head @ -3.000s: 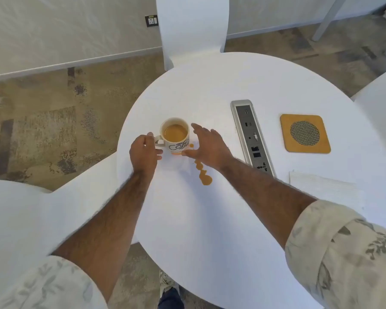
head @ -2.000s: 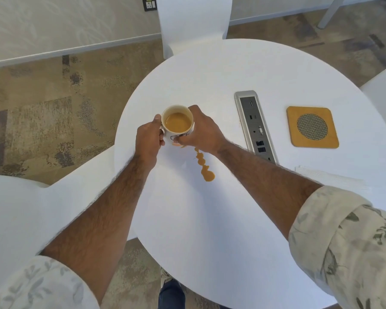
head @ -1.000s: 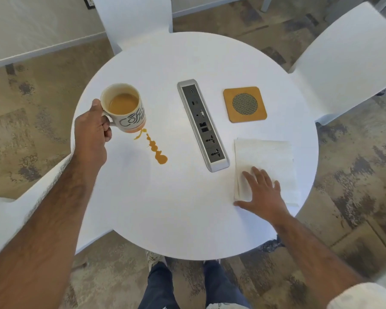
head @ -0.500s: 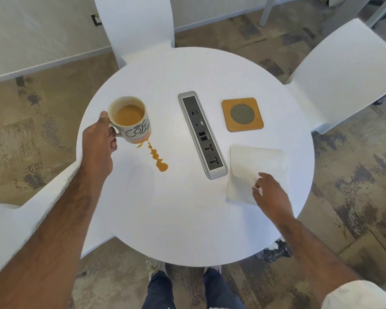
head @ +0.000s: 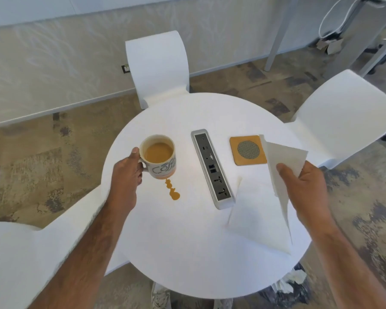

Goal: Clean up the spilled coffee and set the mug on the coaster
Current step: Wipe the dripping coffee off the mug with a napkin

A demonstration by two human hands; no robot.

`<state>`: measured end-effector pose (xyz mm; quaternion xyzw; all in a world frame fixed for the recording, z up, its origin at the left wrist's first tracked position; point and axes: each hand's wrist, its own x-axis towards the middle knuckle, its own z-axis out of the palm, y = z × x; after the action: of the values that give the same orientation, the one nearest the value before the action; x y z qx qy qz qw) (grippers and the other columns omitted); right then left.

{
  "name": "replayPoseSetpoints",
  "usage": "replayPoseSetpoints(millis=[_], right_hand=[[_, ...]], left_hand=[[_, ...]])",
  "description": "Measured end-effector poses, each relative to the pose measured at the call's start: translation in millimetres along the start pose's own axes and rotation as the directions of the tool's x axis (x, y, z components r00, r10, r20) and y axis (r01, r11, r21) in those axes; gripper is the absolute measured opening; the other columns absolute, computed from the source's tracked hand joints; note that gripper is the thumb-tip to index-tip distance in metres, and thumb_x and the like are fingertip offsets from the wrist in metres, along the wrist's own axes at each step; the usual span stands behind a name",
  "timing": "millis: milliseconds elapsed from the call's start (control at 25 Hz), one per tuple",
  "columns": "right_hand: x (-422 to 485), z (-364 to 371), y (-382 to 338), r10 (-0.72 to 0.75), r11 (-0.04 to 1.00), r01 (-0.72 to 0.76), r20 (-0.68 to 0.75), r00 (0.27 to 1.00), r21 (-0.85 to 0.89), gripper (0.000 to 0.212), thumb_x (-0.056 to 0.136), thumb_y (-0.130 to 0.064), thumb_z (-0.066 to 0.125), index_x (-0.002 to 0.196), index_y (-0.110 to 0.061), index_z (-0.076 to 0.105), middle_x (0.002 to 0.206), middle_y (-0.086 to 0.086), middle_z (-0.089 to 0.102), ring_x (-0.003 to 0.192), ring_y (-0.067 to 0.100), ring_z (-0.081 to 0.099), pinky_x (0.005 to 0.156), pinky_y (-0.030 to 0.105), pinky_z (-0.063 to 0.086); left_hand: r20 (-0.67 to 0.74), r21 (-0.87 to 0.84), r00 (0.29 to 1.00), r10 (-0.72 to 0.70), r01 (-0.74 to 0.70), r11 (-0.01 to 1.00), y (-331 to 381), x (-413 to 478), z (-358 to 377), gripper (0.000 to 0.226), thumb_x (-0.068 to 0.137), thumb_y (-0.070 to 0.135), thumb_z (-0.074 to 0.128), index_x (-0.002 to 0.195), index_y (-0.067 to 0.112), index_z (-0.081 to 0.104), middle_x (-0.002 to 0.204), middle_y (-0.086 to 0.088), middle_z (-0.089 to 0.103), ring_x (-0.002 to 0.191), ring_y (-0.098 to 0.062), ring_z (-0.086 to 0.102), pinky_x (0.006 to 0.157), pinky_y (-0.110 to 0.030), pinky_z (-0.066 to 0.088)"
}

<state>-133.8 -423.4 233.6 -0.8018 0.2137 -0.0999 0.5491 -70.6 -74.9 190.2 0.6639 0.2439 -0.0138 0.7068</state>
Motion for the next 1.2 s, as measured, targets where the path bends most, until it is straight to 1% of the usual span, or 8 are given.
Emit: replayPoseSetpoints(millis=[160,240,360,520,680,920,1040,1200], right_hand=[[-24,51,-34,-0.06,0.913,-0.011,0.161,0.985,0.407,0.027,0.099,-0.003,0.058,0.091,-0.02,0.077,0.078,-0.011,0.076,0.072,0.007,0.068,0.069,0.024,0.054],[-39,77,-49,-0.071,0.819,-0.092,0.26,0.963,0.567,0.037,0.098,-0.003,0.057,0.082,-0.027,0.08,0.077,-0.007,0.075,0.072,0.011,0.068,0.068,0.025,0.055],[-48,114,-56,-0.03,0.66,-0.259,0.369,0.929,0.705,0.021,0.084,-0.023,0.064,0.097,-0.019,0.08,0.092,0.008,0.074,0.085,0.022,0.068,0.078,0.037,0.052],[-46,142,-58,0.095,0.625,-0.394,0.435,0.895,0.674,0.036,0.086,-0.045,0.06,0.11,-0.023,0.075,0.107,0.015,0.071,0.101,0.036,0.066,0.085,0.051,0.054],[-39,146,-50,0.072,0.659,-0.396,0.47,0.88,0.639,0.043,0.106,-0.049,0.041,0.123,-0.018,0.066,0.1,0.004,0.071,0.088,0.014,0.071,0.075,0.031,0.058],[-29,165,-52,0.006,0.799,-0.292,0.48,0.877,0.525,0.077,0.091,-0.073,0.05,0.118,-0.001,0.061,0.116,0.032,0.063,0.106,0.039,0.066,0.102,0.067,0.049],[-19,166,-50,-0.023,0.829,-0.272,0.516,0.856,0.489,0.059,0.094,-0.061,0.045,0.103,-0.01,0.073,0.105,0.02,0.07,0.1,0.033,0.065,0.102,0.059,0.048],[-7,173,-40,0.039,0.779,-0.392,0.586,0.809,0.489,0.054,0.091,-0.055,0.06,0.097,-0.001,0.065,0.099,0.024,0.064,0.091,0.033,0.061,0.089,0.05,0.047]], left_hand=[[-0.007,0.009,1.0,-0.021,0.021,1.0,9,-20,8,0.044,0.105,0.042,0.048,0.066,0.022,0.039,0.046,0.012,0.026,0.05,-0.01,0.02,0.053,-0.029,0.02],[0.012,0.02,1.0,-0.02,0.02,1.0,11,-29,13,0.044,0.105,0.042,0.048,0.067,0.021,0.039,0.048,0.012,0.026,0.051,-0.011,0.02,0.054,-0.03,0.02],[0.032,0.039,0.999,-0.02,0.018,0.999,11,-39,18,0.041,0.104,0.043,0.048,0.075,0.016,0.046,0.049,0.012,0.03,0.054,-0.012,0.023,0.054,-0.029,0.023],[0.082,0.046,0.997,-0.004,0.0,0.999,13,-46,20,0.038,0.103,0.047,0.05,0.088,0.012,0.052,0.062,0.002,0.03,0.059,-0.014,0.022,0.057,-0.031,0.023],[0.118,0.036,0.993,-0.001,-0.003,0.999,20,-49,16,0.037,0.102,0.047,0.05,0.087,0.013,0.051,0.068,-0.005,0.022,0.067,-0.021,0.016,0.059,-0.034,0.019],[0.151,0.06,0.988,0.032,-0.041,0.997,29,-57,22,0.049,0.103,0.043,0.051,0.064,0.019,0.034,0.054,0.008,0.026,0.054,-0.012,0.02,0.049,-0.023,0.022],[0.152,0.05,0.987,0.047,-0.055,0.997,30,-59,22,0.05,0.102,0.043,0.052,0.062,0.019,0.034,0.051,0.009,0.026,0.049,-0.011,0.025,0.047,-0.023,0.024],[0.154,0.068,0.987,0.049,-0.06,0.996,32,-59,21,0.052,0.103,0.042,0.051,0.059,0.018,0.036,0.049,0.008,0.031,0.046,-0.013,0.038,0.048,-0.025,0.031]])
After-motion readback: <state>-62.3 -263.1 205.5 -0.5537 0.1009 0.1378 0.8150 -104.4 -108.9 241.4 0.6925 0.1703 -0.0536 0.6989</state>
